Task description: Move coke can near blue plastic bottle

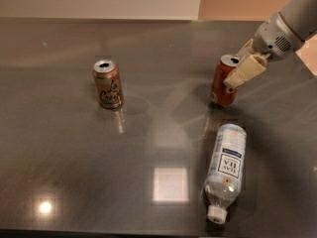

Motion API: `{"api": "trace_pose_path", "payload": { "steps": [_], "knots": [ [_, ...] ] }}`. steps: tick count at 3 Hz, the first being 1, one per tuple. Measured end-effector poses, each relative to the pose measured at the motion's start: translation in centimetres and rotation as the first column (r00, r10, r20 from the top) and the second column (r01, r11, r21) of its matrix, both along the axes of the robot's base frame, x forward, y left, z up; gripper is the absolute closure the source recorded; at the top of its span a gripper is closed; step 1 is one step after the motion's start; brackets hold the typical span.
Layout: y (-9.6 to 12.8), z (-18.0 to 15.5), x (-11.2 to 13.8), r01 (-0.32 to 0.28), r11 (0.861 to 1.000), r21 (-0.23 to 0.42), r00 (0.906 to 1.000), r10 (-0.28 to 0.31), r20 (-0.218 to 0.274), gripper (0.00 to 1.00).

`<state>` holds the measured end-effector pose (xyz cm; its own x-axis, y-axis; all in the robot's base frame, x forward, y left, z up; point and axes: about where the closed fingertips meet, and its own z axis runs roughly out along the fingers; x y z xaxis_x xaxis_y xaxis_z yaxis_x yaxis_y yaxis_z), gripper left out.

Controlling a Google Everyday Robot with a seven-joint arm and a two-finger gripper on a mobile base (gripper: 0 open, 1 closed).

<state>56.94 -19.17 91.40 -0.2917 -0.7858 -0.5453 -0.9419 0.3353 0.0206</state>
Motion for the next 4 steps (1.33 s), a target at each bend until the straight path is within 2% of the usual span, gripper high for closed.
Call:
{"api": "trace_pose_path", "payload": {
  "steps": [1, 2, 3, 4],
  "knots": [
    [3.3, 0.1, -2.3, -0.112, 0.994, 0.005, 0.9936, 0.112, -0.013, 1.00],
    [5.4, 0.0, -4.8, -0.200, 0.980, -0.001, 0.9795, 0.200, -0.029, 1.00],
    [6.6, 0.0, -7.2, -0.256, 0.967, 0.002, 0.9655, 0.255, -0.050, 1.00],
    [7.1, 0.1, -9.2, -0.286, 0.958, 0.007, 0.9564, 0.286, -0.057, 1.00]
  ]
}}
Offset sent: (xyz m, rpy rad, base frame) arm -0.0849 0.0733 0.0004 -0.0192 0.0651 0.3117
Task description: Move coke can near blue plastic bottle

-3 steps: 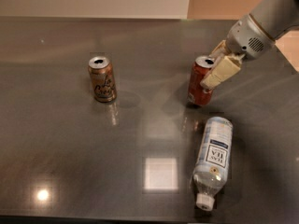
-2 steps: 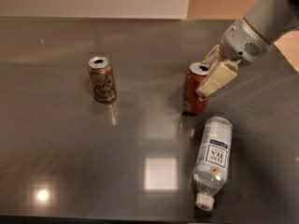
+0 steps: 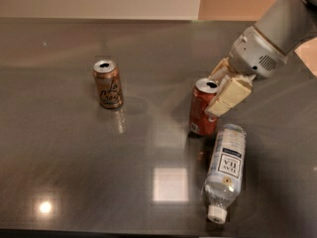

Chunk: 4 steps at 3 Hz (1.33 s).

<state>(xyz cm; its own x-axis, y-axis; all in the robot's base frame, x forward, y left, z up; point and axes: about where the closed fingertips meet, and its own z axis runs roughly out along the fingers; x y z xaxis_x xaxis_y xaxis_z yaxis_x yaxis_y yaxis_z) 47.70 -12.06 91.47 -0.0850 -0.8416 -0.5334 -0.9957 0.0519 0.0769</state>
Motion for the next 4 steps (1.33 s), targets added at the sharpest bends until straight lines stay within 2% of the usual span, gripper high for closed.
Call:
{"api": "trace_pose_path", "payload": {
  "steps": [1, 3, 4],
  "knots": [
    [0.4, 0.2, -1.4, -0.020, 1.000, 0.013, 0.9996, 0.020, 0.020, 0.83],
    [0.9, 0.1, -2.5, -0.039, 0.999, 0.020, 0.9982, 0.038, 0.045, 0.36],
    [0.7, -1.0, -2.5, -0.034, 0.999, 0.005, 0.9986, 0.034, 0.041, 0.12]
  ]
}}
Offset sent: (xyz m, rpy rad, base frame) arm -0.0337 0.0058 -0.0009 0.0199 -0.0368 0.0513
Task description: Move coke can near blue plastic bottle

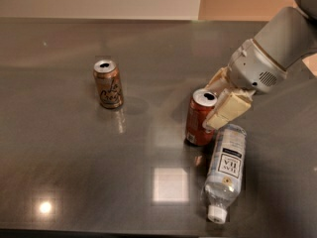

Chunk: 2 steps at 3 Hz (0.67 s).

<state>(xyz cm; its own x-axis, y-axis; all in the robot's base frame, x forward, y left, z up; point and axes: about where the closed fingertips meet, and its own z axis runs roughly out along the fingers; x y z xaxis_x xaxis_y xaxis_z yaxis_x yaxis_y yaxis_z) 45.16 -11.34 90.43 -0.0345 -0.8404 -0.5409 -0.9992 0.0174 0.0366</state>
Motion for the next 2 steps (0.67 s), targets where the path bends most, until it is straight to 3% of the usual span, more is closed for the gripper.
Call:
{"api": "trace_pose_path", "payload": {
  "steps": [1, 2],
  "knots": [
    [-0.12, -1.20, 0.06, -0.003, 1.000, -0.020, 1.0000, 0.003, -0.006, 0.00],
    [-0.12, -1.20, 0.06, -0.003, 1.000, -0.020, 1.0000, 0.003, -0.006, 0.00]
  ]
}}
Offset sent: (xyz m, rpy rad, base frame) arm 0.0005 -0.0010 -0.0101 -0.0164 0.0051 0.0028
